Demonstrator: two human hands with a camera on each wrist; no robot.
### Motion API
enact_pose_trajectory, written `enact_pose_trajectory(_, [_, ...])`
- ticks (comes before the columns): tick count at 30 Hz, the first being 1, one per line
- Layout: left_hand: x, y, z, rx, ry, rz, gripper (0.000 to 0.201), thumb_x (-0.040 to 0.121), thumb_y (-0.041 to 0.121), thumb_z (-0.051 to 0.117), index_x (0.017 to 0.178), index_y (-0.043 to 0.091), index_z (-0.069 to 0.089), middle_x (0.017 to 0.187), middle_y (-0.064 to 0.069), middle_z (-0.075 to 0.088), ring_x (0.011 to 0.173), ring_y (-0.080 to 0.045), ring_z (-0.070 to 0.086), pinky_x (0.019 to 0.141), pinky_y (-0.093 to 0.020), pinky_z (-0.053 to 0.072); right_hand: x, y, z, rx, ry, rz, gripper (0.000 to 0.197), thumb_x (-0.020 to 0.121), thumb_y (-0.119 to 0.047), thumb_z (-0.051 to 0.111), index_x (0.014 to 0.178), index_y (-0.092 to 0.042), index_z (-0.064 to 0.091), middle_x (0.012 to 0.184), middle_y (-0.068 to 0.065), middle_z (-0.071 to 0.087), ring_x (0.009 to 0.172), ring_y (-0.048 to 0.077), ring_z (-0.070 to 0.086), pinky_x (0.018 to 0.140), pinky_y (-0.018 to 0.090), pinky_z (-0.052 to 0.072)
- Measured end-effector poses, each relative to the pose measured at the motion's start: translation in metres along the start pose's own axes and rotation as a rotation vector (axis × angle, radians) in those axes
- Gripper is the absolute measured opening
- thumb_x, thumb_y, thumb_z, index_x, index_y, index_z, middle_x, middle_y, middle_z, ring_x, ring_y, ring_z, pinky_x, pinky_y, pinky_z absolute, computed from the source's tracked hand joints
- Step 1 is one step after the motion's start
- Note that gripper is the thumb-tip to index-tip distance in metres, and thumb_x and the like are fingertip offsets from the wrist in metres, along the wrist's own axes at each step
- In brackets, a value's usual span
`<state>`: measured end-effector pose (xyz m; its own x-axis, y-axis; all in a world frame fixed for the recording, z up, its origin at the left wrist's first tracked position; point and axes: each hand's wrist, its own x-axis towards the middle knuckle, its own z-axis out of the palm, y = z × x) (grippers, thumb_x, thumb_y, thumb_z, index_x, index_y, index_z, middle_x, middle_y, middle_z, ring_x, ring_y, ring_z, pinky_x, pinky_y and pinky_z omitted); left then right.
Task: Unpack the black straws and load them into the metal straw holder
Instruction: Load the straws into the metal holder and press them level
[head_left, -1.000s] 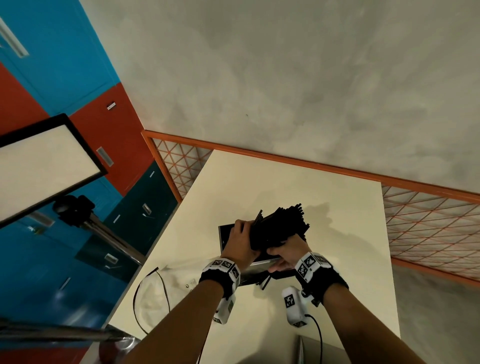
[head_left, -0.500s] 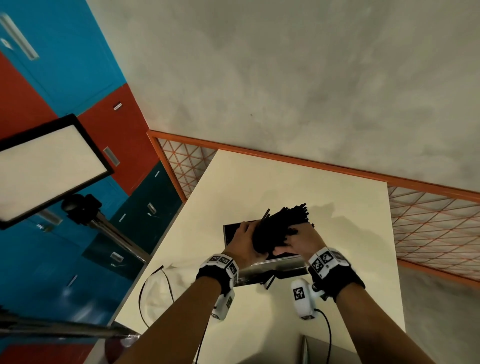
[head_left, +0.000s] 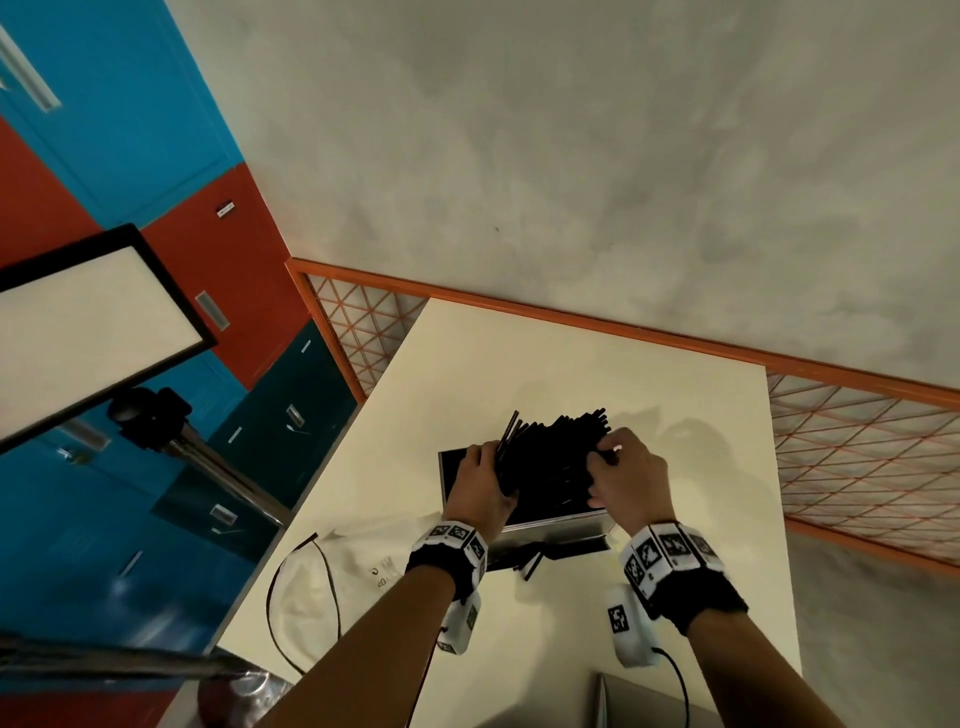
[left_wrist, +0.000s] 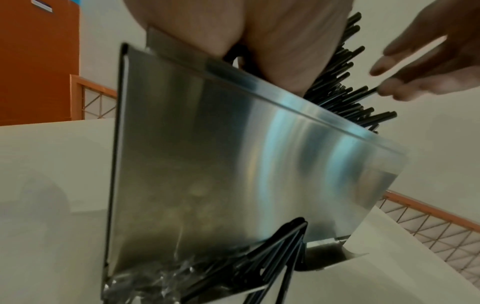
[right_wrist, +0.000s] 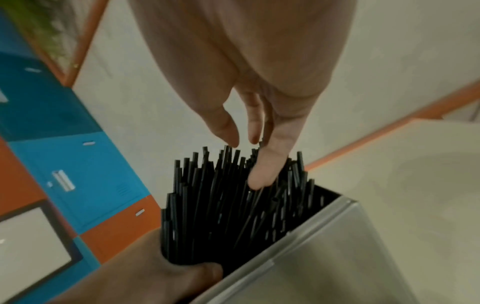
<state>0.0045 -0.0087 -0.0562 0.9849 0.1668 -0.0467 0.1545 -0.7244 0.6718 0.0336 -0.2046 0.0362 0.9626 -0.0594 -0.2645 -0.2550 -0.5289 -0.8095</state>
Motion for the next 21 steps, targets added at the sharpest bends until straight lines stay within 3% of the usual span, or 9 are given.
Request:
enact_pose_trajectory(2, [0.000, 0.001, 0.001, 0.009, 0.006, 0.006, 0.064, 0.083, 0.018, 0.076, 0.140, 0.015, 0.046, 0.132, -0.006, 0.049, 0.119, -0.024, 0.053, 0.100, -0.029, 0.046, -0.007, 0.004, -0.005, -0.122, 0.013, -0.020, 0.007, 0.086, -0.017, 0.054, 0.089, -0.017, 0.061, 0.075, 0.010, 0.069, 0.061, 0.027, 0.069, 0.061, 0.041, 0.061])
enact_pose_trajectory(5, [-0.001, 0.001, 0.002, 0.011, 0.003, -0.007, 0.064, 0.082, 0.016, 0.075, 0.140, 0.016, 0.045, 0.132, -0.005, 0.048, 0.119, -0.024, 0.053, 0.101, -0.030, 0.048, -0.016, 0.012, -0.003, -0.137, -0.124, 0.093, 0.015, 0.086, -0.011, 0.051, 0.082, -0.008, 0.066, 0.067, 0.017, 0.070, 0.049, 0.029, 0.069, 0.055, 0.039, 0.061])
enact_pose_trajectory(7, [-0.001, 0.002, 0.002, 0.009, -0.004, -0.019, 0.065, 0.081, 0.014, 0.074, 0.139, 0.017, 0.044, 0.132, -0.004, 0.048, 0.119, -0.025, 0.053, 0.101, -0.034, 0.049, -0.015, 0.021, 0.002, -0.197, -0.180, 0.123, 0.017, 0.082, -0.017, 0.053, 0.082, -0.006, 0.066, 0.065, 0.016, 0.070, 0.051, 0.030, 0.069, 0.059, 0.041, 0.061])
enact_pose_trajectory(11, [-0.002, 0.003, 0.002, 0.014, 0.004, -0.012, 0.062, 0.081, 0.012, 0.072, 0.137, 0.016, 0.045, 0.131, -0.005, 0.049, 0.119, -0.026, 0.052, 0.101, -0.036, 0.049, -0.005, 0.033, 0.020, -0.317, -0.243, 0.147, 0.023, 0.077, -0.030, 0.053, 0.090, -0.012, 0.059, 0.078, 0.016, 0.070, 0.062, 0.034, 0.070, 0.063, 0.044, 0.061])
enact_pose_trajectory(15, [-0.003, 0.003, 0.001, 0.019, -0.009, -0.008, 0.063, 0.082, 0.010, 0.073, 0.138, 0.014, 0.046, 0.134, -0.006, 0.048, 0.123, -0.025, 0.050, 0.104, -0.031, 0.045, 0.001, 0.028, 0.030, -0.330, -0.250, 0.230, 0.019, 0.080, -0.028, 0.061, 0.078, -0.013, 0.050, 0.085, 0.017, 0.071, 0.069, 0.035, 0.070, 0.067, 0.044, 0.061])
enact_pose_trajectory(17, [-0.003, 0.002, 0.000, 0.021, -0.013, -0.004, 0.062, 0.082, 0.010, 0.072, 0.138, 0.014, 0.045, 0.135, -0.006, 0.048, 0.123, -0.025, 0.050, 0.104, -0.031, 0.045, 0.005, 0.029, 0.036, -0.245, -0.278, 0.288, 0.021, 0.076, -0.024, 0.065, 0.087, -0.012, 0.053, 0.085, 0.017, 0.072, 0.063, 0.035, 0.071, 0.063, 0.046, 0.062])
enact_pose_trajectory(19, [-0.002, 0.002, 0.000, 0.018, -0.017, 0.005, 0.062, 0.082, 0.011, 0.073, 0.137, 0.014, 0.045, 0.135, -0.006, 0.049, 0.123, -0.024, 0.050, 0.104, -0.031, 0.045, 0.009, 0.031, 0.040, -0.137, -0.270, 0.312, 0.036, 0.071, -0.020, 0.068, 0.103, -0.014, 0.052, 0.088, 0.014, 0.070, 0.058, 0.037, 0.071, 0.056, 0.048, 0.061])
enact_pose_trajectory(21, [-0.002, 0.001, 0.000, 0.009, -0.019, 0.008, 0.062, 0.082, 0.010, 0.072, 0.138, 0.014, 0.045, 0.135, -0.006, 0.049, 0.124, -0.024, 0.050, 0.105, -0.031, 0.045, 0.007, 0.026, 0.042, -0.045, -0.251, 0.351, 0.043, 0.074, -0.012, 0.070, 0.112, -0.016, 0.048, 0.094, 0.010, 0.066, 0.057, 0.037, 0.071, 0.051, 0.042, 0.060])
